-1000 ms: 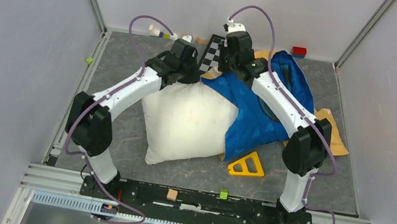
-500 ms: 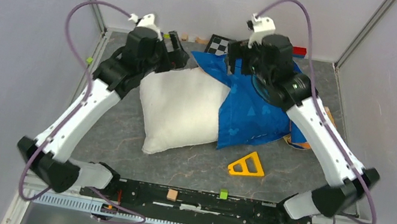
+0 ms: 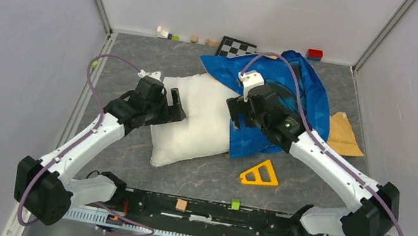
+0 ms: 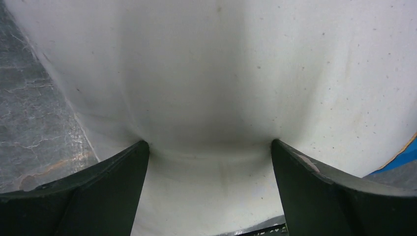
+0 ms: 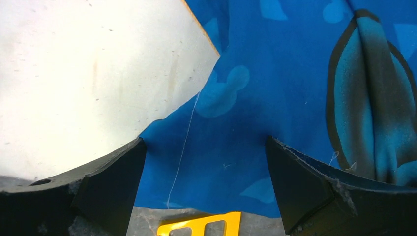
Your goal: Put the pillow into the pillowcase
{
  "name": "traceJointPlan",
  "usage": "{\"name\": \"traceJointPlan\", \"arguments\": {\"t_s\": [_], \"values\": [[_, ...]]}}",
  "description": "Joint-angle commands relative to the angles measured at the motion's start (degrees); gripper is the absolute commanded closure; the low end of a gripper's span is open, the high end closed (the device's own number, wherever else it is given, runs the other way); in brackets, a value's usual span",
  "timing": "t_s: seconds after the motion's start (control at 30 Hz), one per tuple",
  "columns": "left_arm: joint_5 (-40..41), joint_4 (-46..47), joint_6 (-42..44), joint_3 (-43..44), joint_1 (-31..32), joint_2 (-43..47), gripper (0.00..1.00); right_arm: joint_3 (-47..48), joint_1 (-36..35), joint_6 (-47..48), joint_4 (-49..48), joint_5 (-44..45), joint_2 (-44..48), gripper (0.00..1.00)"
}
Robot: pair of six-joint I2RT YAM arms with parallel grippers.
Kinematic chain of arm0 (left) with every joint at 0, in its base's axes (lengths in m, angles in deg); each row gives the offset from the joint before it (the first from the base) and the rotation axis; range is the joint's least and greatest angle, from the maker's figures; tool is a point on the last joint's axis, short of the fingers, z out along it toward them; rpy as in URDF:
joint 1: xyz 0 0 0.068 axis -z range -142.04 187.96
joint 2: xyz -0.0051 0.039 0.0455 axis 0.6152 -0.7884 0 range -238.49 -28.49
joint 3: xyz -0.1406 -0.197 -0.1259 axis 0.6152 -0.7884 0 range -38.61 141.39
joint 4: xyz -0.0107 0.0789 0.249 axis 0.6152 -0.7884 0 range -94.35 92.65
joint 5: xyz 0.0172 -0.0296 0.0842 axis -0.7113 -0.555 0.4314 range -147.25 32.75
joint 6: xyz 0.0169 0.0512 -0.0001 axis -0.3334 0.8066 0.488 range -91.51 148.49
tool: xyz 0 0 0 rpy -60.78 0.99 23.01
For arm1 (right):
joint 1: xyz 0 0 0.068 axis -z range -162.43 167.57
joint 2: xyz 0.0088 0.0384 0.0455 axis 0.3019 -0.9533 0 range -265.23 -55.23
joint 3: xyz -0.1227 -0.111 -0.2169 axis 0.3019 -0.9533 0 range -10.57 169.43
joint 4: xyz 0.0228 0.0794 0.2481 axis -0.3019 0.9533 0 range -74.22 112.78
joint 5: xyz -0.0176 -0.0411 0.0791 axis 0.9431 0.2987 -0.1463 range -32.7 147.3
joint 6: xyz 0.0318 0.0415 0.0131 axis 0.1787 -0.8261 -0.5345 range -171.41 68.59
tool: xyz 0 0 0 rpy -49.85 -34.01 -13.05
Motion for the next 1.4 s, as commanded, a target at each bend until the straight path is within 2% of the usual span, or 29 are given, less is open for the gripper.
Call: {"name": "traceJointPlan", "arguments": {"t_s": [0.0,0.1,0.13,0.17,0.23,0.3,0.33,0.4,0.43,0.5,0.63,0.7,0.8,0.9,1.0,1.03,1.13,1.17,1.23,1.37], "values": [[-0.99,5.81,-3.39,-2.11,-0.15,-1.28,0.0,-1.96,-0.46,-0.82,-5.05,10.53,-1.87,0.02],[3.2,7.64,-4.92,-4.07,-0.18,-3.78,0.0,-2.32,-0.37,-1.64,-5.56,17.42,-3.4,0.06],[3.59,8.9,-5.51,-4.79,-0.17,-4.69,0.0,-2.13,-0.37,-1.37,-6.2,17.21,-3.79,0.11],[3.85,9.74,-6.22,-5.34,-0.14,-5.4,0.01,-1.88,-0.37,-1.29,-6.91,16.49,-4.02,0.18],[3.73,11.56,-6.99,-5.58,-0.14,-6.89,0.08,-0.32,-0.41,-1.15,-7.0,14.75,-4.63,0.43],[3.11,13.0,-7.36,-5.2,-0.16,-8.16,0.22,2.48,-0.66,-1.47,-5.87,14.3,-5.23,0.66],[2.4,13.55,-7.37,-4.77,-0.15,-8.65,0.34,4.71,-1.03,-1.51,-4.63,14.12,-5.68,0.79],[0.9,14.21,-6.88,-3.31,-0.04,-9.3,0.63,10.22,-2.75,-1.63,-1.74,14.14,-6.89,0.96],[0.18,14.24,-6.49,-2.26,0.16,-9.35,0.77,13.28,-4.42,-1.55,-0.23,14.25,-7.64,1.0],[-1.2,13.9,-5.84,0.93,1.46,-9.21,0.96,22.51,-8.93,-1.48,3.33,14.91,-10.4,1.0],[-0.13,9.93,-5.53,9.43,8.35,-7.96,0.98,38.85,-16.89,-2.49,8.32,12.55,-17.04,1.0],[2.66,8.21,-6.14,12.47,12.34,-7.21,0.98,42.41,-17.55,-2.61,8.36,11.11,-19.54,1.0],[4.62,7.61,-8.82,11.77,12.77,-6.27,0.98,39.39,-14.49,-3.94,6.49,7.27,-20.33,1.0],[6.26,8.37,-11.6,7.68,11.55,-5.23,0.98,29.75,-10.46,-5.54,1.36,1.56,-17.59,1.0],[4.12,11.63,-14.38,2.63,9.6,-5.86,0.98,25.05,-9.44,-5.83,0.8,2.97,-14.89,0.99],[3.26,12.38,-14.71,1.65,9.12,-6.34,0.98,24.25,-9.51,-5.78,1.35,3.58,-13.93,0.88],[2.83,13.15,-15.18,0.11,8.73,-7.4,0.98,18.76,-9.51,-5.38,1.96,7.28,-8.33,0.39],[2.63,13.44,-15.24,-0.21,8.65,-7.41,0.98,16.43,-9.51,-5.43,2.36,8.94,-5.72,0.28],[2.79,13.6,-15.28,-0.54,8.54,-7.47,0.98,12.15,-9.47,-6.27,3.97,13.12,-0.86,0.18],[2.45,13.65,-15.27,-0.74,8.19,-7.82,0.98,1.19,-9.58,-9.66,5.9,17.29,9.71,0.13]]}}
